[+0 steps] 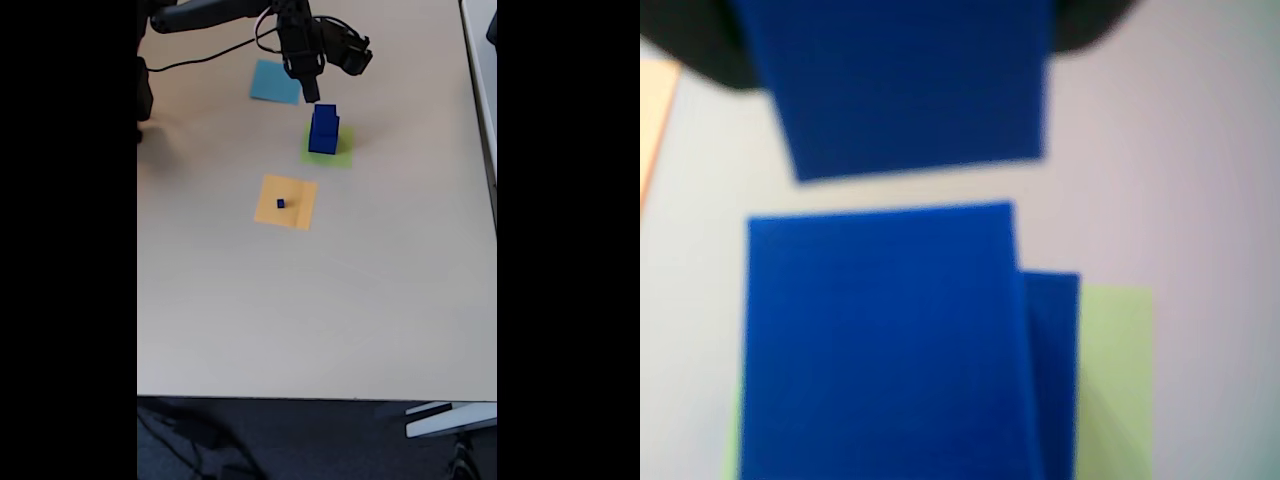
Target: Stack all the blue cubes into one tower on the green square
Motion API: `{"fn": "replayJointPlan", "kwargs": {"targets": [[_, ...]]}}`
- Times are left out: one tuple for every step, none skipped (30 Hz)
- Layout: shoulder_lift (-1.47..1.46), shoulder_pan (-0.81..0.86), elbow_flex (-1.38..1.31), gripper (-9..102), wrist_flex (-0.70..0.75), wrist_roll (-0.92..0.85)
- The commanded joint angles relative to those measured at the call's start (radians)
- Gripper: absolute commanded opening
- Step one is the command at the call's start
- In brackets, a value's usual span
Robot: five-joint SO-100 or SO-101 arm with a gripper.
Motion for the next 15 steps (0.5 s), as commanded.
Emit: {"fn": "replayJointPlan", "kwargs": {"targets": [[-0.008, 0.011, -0.094, 0, 0.006, -0.008], [-0.018, 0.014, -0.107, 0, 0.006, -0.011], [-0.028, 0.015, -0.121, 0, 0.006, -0.012], [-0.035, 0.018, -0.13, 0, 0.008, -0.012], [-0.043, 0.02, -0.135, 0, 0.008, -0.011], [-0.048, 0.02, -0.137, 0, 0.005, -0.009], [-0.054, 0.02, -0.141, 0, 0.005, -0.006], [-0.061, 0.02, -0.149, 0, 0.006, -0.005], [-0.066, 0.02, -0.153, 0, 0.006, -0.002], [-0.069, 0.02, -0.156, 0, 0.006, -0.002], [-0.072, 0.02, -0.156, 0, 0.006, 0.002], [-0.074, 0.02, -0.156, 0, 0.002, 0.002], [-0.077, 0.021, -0.158, 0, 0.0, 0.002], [-0.08, 0.021, -0.158, 0, 0.0, 0.002], [-0.081, 0.021, -0.16, 0, -0.002, 0.003]]}}
